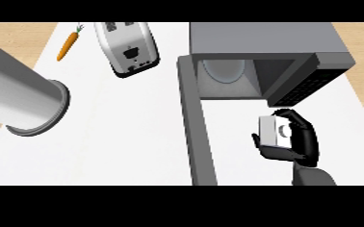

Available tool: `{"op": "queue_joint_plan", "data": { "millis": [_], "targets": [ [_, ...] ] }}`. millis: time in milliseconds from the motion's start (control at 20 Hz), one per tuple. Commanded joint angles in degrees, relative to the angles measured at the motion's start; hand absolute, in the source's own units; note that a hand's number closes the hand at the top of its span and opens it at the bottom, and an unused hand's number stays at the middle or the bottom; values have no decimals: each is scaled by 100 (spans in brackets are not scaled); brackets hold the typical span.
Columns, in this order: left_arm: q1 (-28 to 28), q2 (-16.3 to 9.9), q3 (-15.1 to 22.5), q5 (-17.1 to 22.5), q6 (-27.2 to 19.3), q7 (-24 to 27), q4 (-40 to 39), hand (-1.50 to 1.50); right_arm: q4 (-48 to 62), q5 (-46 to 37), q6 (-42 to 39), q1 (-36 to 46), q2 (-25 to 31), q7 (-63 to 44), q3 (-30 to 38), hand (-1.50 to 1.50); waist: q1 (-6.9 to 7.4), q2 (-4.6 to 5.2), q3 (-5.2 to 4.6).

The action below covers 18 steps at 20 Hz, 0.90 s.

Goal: Pick up the milk, place it into the microwave and close the microwave

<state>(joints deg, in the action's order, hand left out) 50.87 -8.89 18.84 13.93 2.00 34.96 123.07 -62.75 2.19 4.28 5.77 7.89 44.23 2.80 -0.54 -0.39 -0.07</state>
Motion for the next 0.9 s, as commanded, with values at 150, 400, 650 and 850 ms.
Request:
{"op": "queue_joint_plan", "data": {
  "millis": [150,400,650,850],
  "targets": [
    [122,6,-139,169,27,243,-142,-150,-1745,813,-968,-970,-58,-781,-272,150,11,5,1],
    [191,-41,15,64,-76,127,95,-150,-1943,1007,-771,-559,-377,-1254,-330,150,95,31,8],
    [-273,61,-216,212,-117,206,-554,-150,-2283,13,420,-357,-777,-1601,-1036,150,85,33,4],
    [574,-399,-386,536,184,273,223,-150,-1983,-144,570,21,-780,-1848,-1041,150,131,28,7]
  ]
}}
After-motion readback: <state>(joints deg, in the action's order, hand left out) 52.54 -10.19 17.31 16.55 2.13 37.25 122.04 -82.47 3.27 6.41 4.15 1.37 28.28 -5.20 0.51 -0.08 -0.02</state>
